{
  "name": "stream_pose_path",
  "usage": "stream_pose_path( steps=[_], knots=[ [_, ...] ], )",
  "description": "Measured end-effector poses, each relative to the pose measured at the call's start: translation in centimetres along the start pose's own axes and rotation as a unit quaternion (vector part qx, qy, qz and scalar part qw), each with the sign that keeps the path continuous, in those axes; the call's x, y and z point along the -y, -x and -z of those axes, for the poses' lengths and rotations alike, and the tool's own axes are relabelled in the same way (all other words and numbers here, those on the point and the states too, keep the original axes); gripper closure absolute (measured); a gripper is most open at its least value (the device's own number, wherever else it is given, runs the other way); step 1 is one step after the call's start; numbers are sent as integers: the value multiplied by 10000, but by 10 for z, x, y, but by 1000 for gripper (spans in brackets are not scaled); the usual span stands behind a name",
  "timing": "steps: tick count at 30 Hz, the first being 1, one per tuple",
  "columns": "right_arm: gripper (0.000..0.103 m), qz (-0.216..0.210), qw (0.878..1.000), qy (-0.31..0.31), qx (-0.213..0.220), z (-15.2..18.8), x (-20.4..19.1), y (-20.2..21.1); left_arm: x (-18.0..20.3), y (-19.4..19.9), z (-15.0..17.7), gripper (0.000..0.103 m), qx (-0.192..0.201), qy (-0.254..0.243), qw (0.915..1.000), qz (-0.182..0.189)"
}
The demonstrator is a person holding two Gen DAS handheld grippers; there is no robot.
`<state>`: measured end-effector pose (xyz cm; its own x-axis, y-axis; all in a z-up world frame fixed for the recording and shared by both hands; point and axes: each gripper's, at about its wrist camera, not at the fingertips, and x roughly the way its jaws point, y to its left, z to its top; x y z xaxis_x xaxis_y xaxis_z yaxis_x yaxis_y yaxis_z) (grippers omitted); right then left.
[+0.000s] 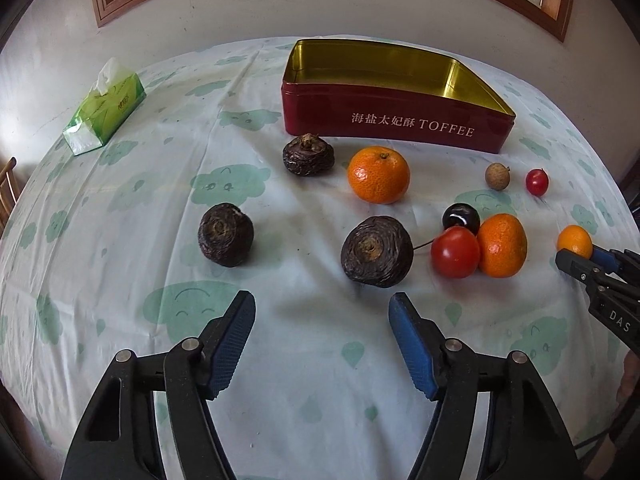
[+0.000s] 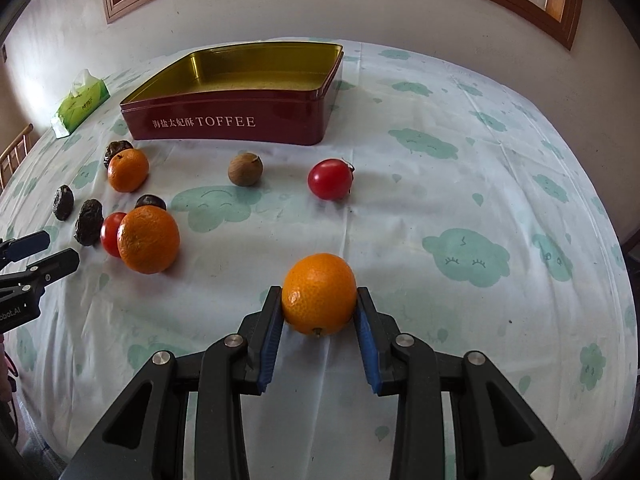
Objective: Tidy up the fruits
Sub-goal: 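Grasp the dark brown taro with the left tool while the right tool holds the orange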
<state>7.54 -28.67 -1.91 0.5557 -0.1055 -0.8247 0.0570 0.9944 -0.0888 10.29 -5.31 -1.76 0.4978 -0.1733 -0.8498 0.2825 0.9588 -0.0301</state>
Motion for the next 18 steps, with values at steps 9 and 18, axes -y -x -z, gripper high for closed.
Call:
stream_pose_path(
  steps=[9,18],
  knots=[
    [72,-23,9999,-25,129,-9,4,-9,15,-18,-19,38,-40,-61,9999,139],
    [72,-121,9998,-69,154,-9,6,-11,21,-22,-28,60,33,-221,9996,158]
  ],
)
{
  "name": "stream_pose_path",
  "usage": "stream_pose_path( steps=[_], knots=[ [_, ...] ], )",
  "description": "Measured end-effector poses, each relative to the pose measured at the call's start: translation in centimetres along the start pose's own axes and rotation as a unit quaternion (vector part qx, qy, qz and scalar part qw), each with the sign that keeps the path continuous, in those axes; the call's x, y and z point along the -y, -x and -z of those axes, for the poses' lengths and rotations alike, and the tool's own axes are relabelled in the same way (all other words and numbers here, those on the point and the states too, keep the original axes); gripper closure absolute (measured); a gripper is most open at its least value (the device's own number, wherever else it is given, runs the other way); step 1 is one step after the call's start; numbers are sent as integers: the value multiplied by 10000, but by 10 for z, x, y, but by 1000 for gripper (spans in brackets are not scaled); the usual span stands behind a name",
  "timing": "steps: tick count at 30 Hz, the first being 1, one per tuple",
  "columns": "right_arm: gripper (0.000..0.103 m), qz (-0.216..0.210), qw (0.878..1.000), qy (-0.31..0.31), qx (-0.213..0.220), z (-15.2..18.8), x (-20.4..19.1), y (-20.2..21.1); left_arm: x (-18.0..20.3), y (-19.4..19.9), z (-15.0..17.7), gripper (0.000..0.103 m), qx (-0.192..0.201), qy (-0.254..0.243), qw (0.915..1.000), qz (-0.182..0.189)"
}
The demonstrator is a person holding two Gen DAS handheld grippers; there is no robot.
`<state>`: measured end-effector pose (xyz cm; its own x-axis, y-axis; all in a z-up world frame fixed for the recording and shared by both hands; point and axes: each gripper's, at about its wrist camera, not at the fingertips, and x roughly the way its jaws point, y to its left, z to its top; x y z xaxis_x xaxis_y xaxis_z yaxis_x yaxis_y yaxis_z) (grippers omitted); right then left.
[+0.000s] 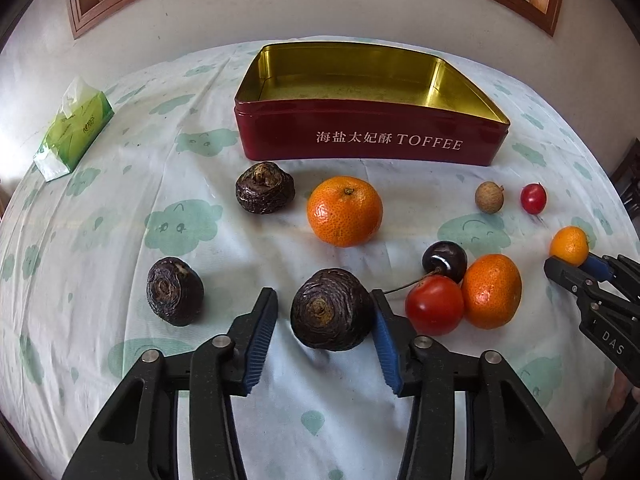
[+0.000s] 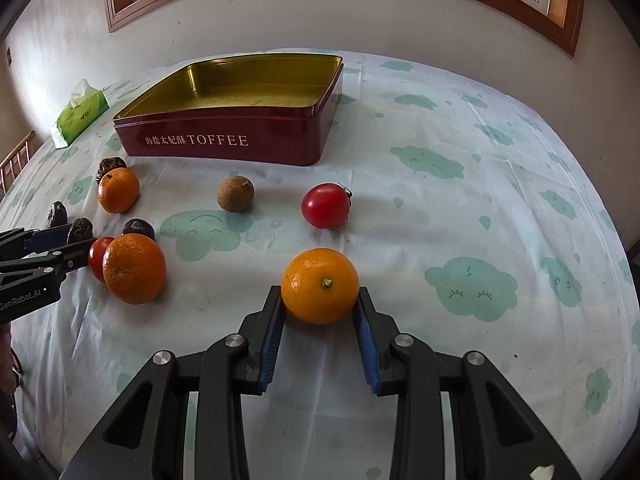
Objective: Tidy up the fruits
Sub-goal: 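Grasp the dark brown taro with the left tool while the right tool holds the orange, then carry the taro in the left tool and orange in the right tool over the red tin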
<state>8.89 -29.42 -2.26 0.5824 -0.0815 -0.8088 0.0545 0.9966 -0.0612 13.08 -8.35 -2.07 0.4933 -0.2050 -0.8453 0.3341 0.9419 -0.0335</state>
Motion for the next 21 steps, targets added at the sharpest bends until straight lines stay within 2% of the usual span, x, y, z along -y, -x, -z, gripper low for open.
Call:
stream_pose_path(
  steps=[1,21],
  knots=[
    [72,1,10000,0,6,0,0,0,1,0,0,64,11,-30,10000,8],
    [72,26,10000,11,-28,-2,-1,-1,0,6,1,65,-42,-21,10000,88]
  ],
)
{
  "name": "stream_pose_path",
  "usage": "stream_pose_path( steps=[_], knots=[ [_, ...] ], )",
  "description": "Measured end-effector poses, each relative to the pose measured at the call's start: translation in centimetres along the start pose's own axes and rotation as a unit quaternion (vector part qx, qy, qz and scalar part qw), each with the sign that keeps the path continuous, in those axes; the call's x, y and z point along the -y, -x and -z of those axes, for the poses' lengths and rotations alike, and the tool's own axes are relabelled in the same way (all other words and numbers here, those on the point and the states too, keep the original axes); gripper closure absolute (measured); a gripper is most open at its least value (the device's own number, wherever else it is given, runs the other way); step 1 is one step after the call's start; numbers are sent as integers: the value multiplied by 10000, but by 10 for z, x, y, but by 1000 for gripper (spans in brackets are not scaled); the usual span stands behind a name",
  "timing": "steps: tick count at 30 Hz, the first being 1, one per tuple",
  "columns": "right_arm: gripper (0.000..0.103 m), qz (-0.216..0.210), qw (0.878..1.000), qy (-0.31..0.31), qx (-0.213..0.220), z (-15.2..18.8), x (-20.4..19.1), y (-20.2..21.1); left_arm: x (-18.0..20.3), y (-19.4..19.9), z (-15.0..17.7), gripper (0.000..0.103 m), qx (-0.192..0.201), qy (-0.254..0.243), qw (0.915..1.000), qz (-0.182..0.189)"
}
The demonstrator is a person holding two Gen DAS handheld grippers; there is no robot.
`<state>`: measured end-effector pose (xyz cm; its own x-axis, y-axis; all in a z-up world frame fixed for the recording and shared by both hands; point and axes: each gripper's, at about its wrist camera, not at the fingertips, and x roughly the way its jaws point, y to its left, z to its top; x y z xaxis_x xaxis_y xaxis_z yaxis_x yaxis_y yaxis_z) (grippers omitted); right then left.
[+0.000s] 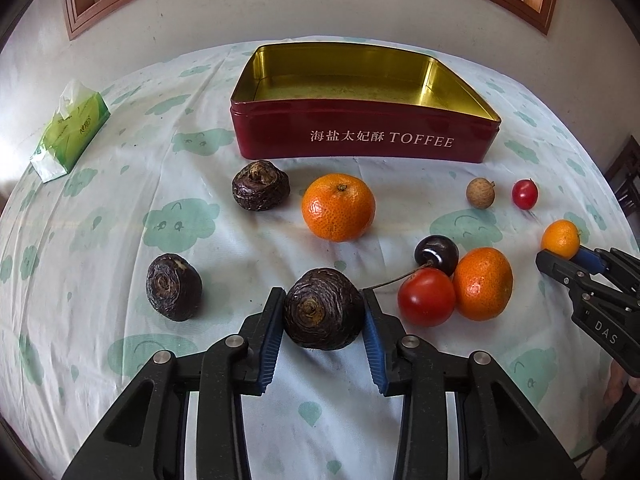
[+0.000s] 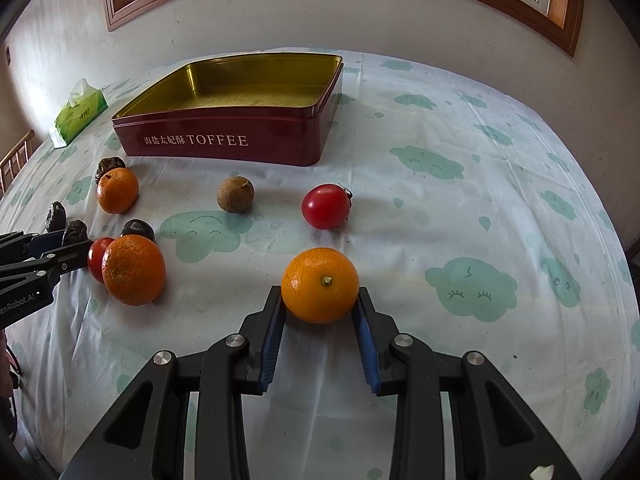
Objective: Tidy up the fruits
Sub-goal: 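Carry the taro in the left tool and orange in the right tool over the red tin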
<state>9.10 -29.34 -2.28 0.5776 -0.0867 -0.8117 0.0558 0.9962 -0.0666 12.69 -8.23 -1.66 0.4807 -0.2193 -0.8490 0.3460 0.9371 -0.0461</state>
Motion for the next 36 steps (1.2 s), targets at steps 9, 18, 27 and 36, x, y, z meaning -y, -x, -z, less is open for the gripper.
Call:
stream_pose_path(
  steps=[9,18,27,36],
  knots=[
    [72,2,10000,0,-24,-2,-1,1,-5,13,-4,65,218,-4,9998,-9],
    [72,-122,9995,-70,274,-27,3,21,-11,34,-30,65,662,-32,9976,177],
    [72,-205,9980,3,592,-96,-1,19,-24,33,-105,65,1172,-270,9925,198],
    [72,-300,9987,46,410,-146,-15,-20,-24,-21,-158,65,840,-253,9960,-175]
  ],
)
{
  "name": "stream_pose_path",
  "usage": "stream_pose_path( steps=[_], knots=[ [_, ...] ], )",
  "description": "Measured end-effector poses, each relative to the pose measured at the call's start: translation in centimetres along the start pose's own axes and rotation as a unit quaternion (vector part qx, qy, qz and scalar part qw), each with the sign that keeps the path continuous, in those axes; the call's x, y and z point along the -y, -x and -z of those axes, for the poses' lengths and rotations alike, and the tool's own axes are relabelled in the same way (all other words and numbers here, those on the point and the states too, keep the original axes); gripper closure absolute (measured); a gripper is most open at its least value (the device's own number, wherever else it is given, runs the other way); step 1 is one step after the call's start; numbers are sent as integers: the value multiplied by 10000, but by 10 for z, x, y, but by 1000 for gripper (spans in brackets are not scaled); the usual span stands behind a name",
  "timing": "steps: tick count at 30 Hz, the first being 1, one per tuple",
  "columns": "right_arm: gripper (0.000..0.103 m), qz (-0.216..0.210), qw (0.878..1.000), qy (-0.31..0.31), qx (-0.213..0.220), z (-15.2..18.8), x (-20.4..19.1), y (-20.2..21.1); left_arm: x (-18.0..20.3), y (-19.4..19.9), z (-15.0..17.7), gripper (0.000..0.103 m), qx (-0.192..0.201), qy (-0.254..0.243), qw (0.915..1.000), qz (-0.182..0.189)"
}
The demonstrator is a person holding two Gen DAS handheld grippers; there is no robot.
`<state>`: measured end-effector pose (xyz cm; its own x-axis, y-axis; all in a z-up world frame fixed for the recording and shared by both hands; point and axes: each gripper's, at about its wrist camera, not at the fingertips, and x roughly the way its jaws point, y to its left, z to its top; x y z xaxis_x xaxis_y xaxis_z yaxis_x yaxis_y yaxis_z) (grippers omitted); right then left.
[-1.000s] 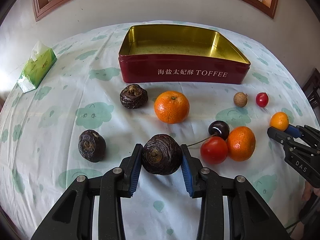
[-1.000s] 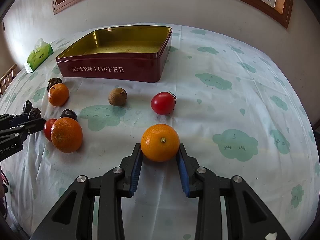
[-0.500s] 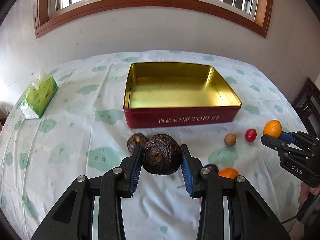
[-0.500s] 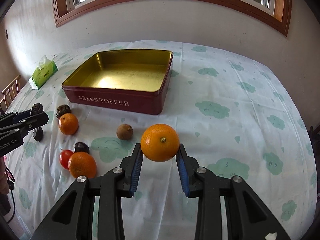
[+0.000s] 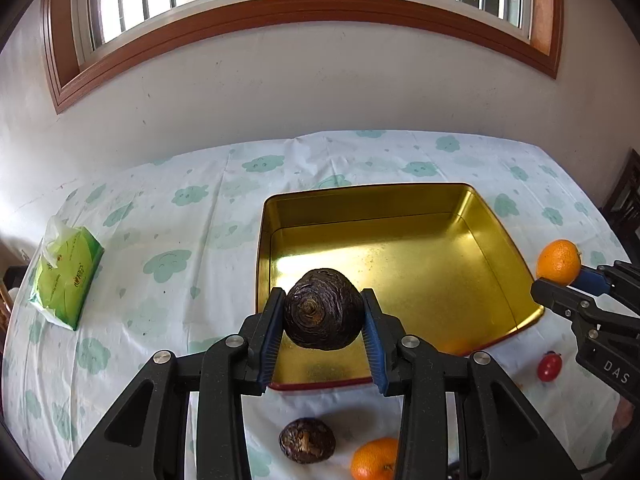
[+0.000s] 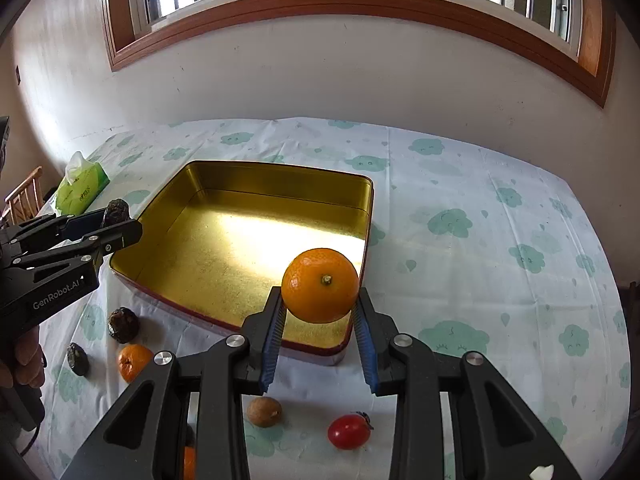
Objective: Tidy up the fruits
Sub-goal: 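Carry the taro in the left tool and orange in the right tool over the red tin, then open the left tool to drop the taro while the right tool releases the orange into the tin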
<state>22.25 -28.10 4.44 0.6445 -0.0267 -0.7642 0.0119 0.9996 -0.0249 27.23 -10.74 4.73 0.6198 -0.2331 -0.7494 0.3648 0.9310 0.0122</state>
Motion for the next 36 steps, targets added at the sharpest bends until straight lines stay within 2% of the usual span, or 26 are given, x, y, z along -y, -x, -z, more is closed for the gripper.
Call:
stream_pose_path(
  steps=[4,7,17,20,36],
  knots=[
    [72,-40,9998,30,-190,-6,-6,-23,1,-23,-1,65,-244,142,9996,-90],
    [72,-17,9995,94,-299,-5,-9,-36,6,-32,3,65,-322,46,9994,-127],
    [72,-7,9986,115,-519,-1,-12,-55,13,-58,16,65,-705,127,9972,-236],
    [72,56,9985,169,-510,0,-13,-56,7,-59,17,65,-767,346,9963,-199],
    [72,30,9986,84,-524,6,-12,-49,10,-50,21,64,-774,361,9960,-265]
  ],
)
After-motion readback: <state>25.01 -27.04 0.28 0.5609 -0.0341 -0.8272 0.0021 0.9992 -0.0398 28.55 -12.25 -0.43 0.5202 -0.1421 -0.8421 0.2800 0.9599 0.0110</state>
